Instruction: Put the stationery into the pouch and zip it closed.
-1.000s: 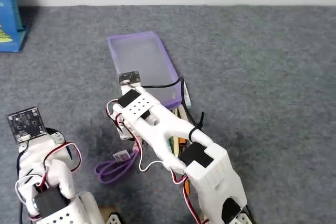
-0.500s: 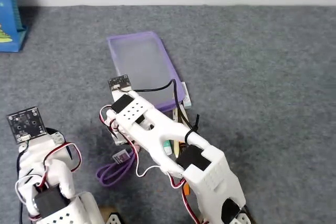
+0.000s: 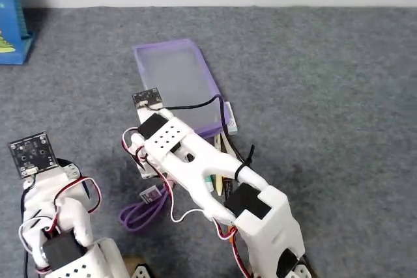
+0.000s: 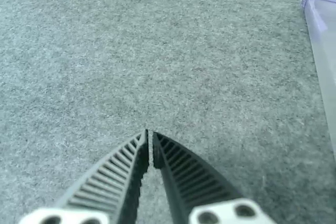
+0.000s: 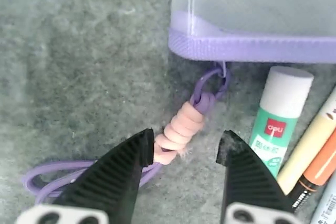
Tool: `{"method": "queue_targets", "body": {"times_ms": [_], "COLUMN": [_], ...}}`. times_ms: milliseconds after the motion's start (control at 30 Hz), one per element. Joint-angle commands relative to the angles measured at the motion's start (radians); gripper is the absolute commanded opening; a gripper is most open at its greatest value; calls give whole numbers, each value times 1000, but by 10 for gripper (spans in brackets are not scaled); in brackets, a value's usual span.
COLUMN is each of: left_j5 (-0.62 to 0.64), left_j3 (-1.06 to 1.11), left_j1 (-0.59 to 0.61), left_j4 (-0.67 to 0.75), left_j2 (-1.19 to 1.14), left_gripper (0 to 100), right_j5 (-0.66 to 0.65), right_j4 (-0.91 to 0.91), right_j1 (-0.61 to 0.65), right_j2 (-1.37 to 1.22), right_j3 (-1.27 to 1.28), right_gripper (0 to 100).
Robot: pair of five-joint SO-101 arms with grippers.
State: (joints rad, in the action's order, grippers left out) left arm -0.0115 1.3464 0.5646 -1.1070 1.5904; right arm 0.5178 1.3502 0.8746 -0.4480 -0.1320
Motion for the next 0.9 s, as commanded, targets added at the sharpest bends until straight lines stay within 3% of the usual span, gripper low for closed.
{"method": "queue_targets", "body": {"times_ms": [0,200,400,600,867], "left_j5": [9,9,9,9,9], "left_j3": [-39,-39,-39,-39,-39], "left_j1": [-2,-2,-2,-2,-2], "left_j4": [26,26,26,25,26], "left_j2": [11,11,11,11,11], "left_gripper": [13,13,13,13,13], "right_j5": [-3,0,41,34,-282], "right_j4": [-22,-54,-45,48,188], "right_j1": [21,25,19,10,-147], "right_j2": [-18,-82,-81,-28,254], "right_j3": [-41,-43,-46,-69,-68], "right_gripper": [205,199,0,11,8]}}
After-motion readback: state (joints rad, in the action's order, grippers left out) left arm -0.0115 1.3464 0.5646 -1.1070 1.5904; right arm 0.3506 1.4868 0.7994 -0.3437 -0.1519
